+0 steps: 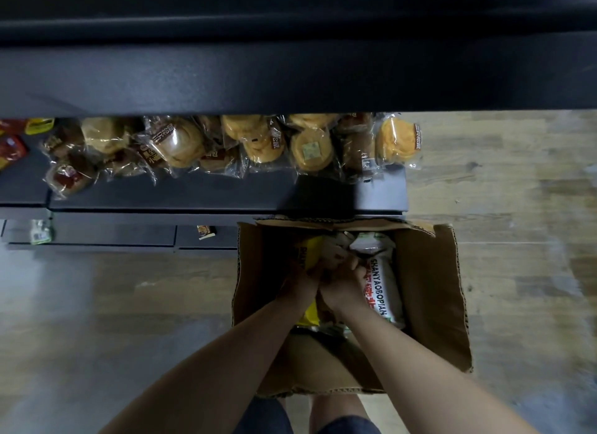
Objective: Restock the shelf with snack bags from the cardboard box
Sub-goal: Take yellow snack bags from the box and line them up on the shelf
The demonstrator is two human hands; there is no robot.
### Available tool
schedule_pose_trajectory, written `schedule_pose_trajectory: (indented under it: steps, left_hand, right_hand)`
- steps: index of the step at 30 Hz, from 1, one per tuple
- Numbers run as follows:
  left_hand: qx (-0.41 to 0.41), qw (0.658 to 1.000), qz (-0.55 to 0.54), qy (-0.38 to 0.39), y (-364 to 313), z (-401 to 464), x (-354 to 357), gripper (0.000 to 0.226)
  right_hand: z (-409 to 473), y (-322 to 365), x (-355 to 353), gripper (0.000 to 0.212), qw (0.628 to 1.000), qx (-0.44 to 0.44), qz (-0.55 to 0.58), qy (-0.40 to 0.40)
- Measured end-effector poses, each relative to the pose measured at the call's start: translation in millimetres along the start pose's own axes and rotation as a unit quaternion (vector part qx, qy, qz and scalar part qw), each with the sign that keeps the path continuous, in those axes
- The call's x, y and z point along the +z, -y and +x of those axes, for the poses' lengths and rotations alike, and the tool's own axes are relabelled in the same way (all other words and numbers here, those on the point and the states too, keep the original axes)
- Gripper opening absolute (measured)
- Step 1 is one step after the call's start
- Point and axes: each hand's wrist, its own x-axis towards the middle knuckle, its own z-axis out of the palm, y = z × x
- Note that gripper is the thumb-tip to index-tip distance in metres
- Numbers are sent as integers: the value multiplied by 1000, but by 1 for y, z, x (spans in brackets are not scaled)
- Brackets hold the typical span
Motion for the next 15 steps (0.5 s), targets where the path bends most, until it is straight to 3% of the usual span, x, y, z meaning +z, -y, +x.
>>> schedule_pose_trajectory:
  steps: [3,5,10,15]
  left_hand:
    - [-12,999,-41,15,5,7,1,83]
    - [-20,998,-64,8,8,12,-1,76]
    - [19,998,58,-15,11,-6,-8,79]
    - [57,988,137,-47,-7,-32,-19,70]
  right_hand:
    - [17,-9,12,102,997,50,23,51]
    - [21,-14,13,112,994,74,54,62]
    - [-6,-8,-31,71,993,32,108,26]
    - [-35,-10,-72,68,979,6,196,57]
